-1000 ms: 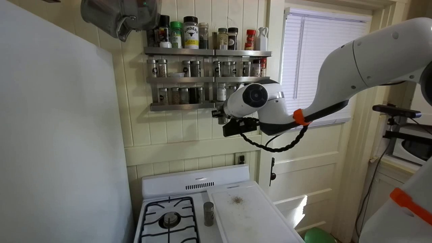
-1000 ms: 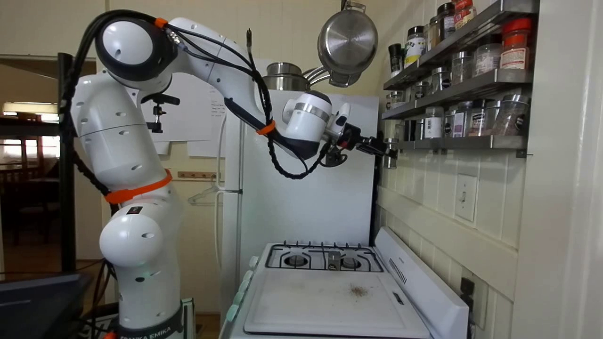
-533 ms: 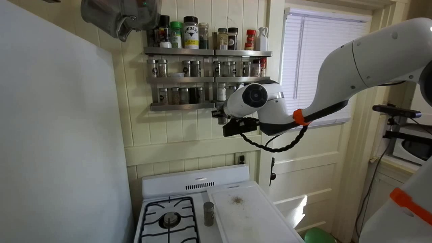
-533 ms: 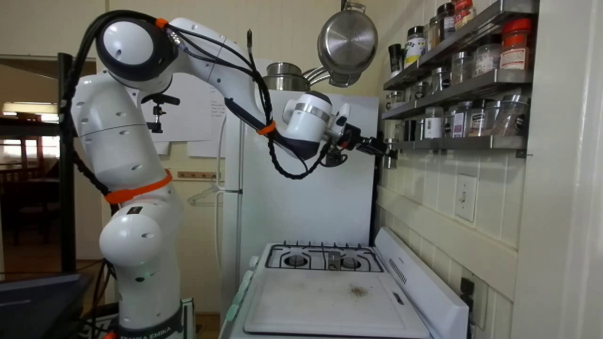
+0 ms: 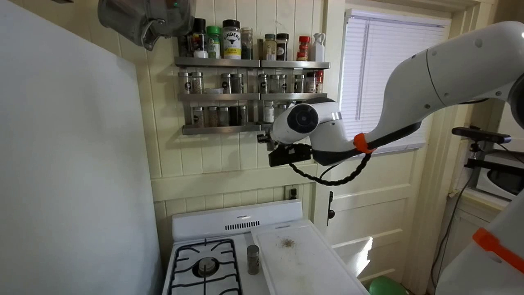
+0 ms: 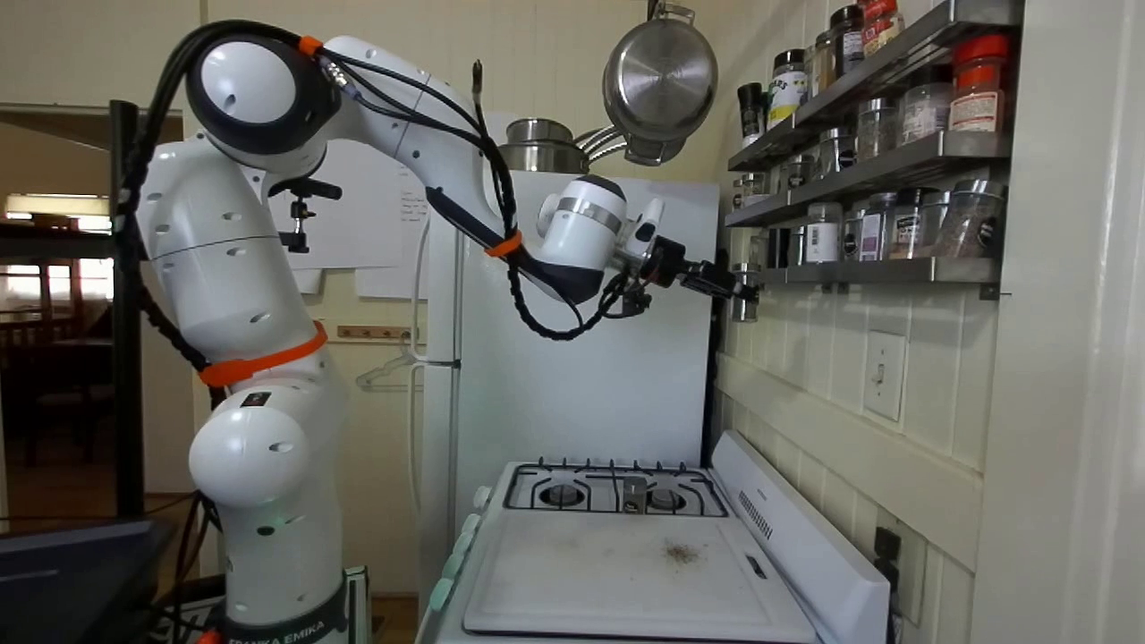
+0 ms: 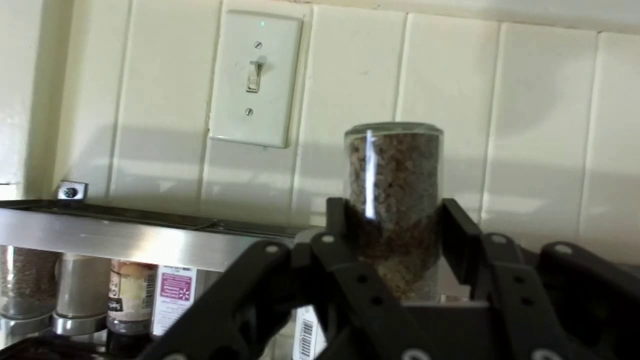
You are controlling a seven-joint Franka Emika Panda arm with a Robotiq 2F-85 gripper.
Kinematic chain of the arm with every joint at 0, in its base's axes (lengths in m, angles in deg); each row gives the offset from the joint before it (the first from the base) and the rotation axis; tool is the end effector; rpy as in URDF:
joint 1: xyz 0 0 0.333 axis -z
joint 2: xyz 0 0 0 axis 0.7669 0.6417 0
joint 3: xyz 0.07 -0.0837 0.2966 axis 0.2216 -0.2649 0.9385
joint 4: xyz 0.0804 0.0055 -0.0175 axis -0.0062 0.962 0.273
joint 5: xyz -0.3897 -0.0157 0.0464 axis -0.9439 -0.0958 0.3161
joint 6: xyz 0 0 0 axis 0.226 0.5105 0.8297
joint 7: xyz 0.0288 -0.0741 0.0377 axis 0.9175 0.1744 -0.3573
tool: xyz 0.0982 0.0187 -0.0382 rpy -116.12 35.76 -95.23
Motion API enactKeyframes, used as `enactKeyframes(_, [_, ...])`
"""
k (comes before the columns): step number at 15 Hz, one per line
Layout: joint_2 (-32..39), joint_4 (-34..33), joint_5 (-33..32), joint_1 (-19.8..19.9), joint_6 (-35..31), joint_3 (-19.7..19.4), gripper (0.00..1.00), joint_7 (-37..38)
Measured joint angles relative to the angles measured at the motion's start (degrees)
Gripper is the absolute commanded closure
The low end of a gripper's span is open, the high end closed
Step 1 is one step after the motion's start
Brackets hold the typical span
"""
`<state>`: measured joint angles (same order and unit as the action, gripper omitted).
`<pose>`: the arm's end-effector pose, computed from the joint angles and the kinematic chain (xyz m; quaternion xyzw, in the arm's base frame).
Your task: Move the spice bottle, that is in the middle of the first shelf, to the tray
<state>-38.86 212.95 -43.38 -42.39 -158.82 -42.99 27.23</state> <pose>0.4920 0.0513 0.5492 0.7971 -0.1477 0.5581 0.1768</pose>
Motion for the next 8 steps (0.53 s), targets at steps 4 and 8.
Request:
enactKeyframes(4, [0.40, 0.07, 0.36, -1.55, 11.04, 3.71, 0.77, 7.23])
enactKeyframes(8, [1.61, 0.37, 1.29, -7.30, 18.50, 2.72, 0.77, 12.57])
